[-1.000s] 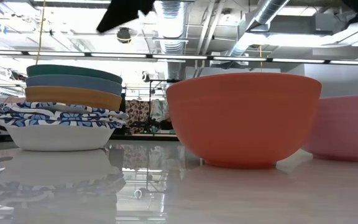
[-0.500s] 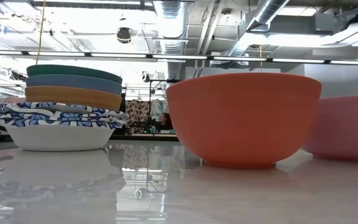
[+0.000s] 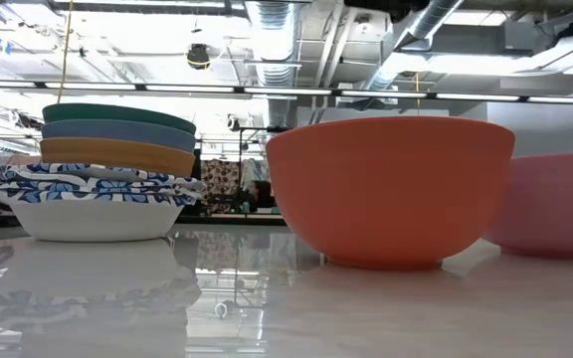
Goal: Nest bowls inside each other
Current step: Stack the white bowl on top of the green bowl
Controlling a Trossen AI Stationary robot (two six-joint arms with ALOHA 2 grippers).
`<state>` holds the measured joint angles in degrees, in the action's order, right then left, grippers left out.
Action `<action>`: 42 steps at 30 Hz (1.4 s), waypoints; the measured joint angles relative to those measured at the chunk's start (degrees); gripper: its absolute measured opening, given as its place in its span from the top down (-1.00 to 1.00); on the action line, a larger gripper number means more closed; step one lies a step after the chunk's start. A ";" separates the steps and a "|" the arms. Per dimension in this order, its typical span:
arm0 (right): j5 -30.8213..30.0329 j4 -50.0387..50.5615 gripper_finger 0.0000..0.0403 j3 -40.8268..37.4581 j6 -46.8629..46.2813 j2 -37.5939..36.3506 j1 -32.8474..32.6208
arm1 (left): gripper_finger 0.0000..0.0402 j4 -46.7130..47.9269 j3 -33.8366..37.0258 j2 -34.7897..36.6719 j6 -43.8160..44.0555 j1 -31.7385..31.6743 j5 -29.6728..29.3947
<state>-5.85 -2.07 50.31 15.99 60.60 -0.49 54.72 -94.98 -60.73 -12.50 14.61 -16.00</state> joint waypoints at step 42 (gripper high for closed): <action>-11.87 45.74 -0.09 -5.71 -26.93 6.09 32.35 | 1.00 -31.41 65.04 40.15 13.12 -41.87 28.69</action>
<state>-17.72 43.67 44.60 -10.94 66.69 31.86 23.31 -29.94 -20.58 0.61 -27.25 12.69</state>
